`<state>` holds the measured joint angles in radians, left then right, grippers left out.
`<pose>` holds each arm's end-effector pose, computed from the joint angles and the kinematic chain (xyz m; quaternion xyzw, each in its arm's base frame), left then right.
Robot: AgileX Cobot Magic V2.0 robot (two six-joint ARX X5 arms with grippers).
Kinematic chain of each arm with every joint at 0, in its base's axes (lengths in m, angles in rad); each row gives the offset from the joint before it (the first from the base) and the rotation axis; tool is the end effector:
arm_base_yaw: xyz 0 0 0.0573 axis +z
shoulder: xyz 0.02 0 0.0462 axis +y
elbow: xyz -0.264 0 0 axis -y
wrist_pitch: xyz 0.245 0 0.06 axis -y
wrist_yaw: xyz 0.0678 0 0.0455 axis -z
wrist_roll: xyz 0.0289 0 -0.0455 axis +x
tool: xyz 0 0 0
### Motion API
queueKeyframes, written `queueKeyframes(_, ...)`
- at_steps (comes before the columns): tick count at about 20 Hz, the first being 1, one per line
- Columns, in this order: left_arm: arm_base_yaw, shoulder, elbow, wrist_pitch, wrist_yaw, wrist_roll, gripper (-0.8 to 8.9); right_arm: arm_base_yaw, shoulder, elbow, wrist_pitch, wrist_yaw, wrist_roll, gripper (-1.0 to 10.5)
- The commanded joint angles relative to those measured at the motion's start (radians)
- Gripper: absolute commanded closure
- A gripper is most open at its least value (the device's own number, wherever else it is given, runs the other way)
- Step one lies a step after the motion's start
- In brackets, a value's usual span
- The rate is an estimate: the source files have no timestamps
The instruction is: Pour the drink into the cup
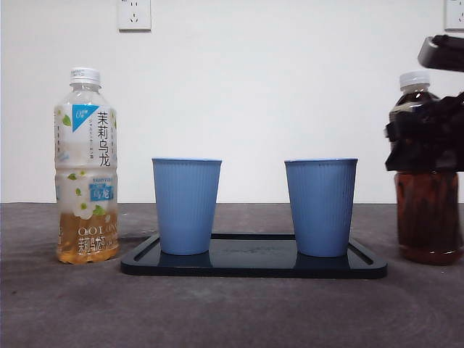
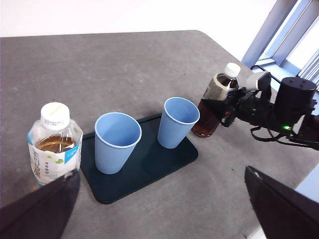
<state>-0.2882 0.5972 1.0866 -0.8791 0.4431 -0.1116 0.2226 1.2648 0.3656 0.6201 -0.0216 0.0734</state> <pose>0.0699 -0.0337 0.3844 -0.0661 0.2123 -0.3395 0.9140 0.2270 0.0520 0.1741 0.0221 0.1427 0.1155 0.9828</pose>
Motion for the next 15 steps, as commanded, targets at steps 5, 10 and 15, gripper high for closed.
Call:
queueKeyframes(5,-0.003,0.006,0.016,0.012,-0.002,0.022,2.84,0.076,-0.14,0.254,-0.519,0.164,-0.151,7.6)
queueKeyframes(10,-0.003,0.006,0.016,0.012,-0.002,0.022,2.84,0.197,-0.134,0.439,-0.822,0.389,-0.3,7.6)
queueKeyframes(15,-0.003,0.006,0.016,0.011,-0.002,0.021,2.83,0.296,-0.122,0.538,-0.969,0.612,-0.477,7.6)
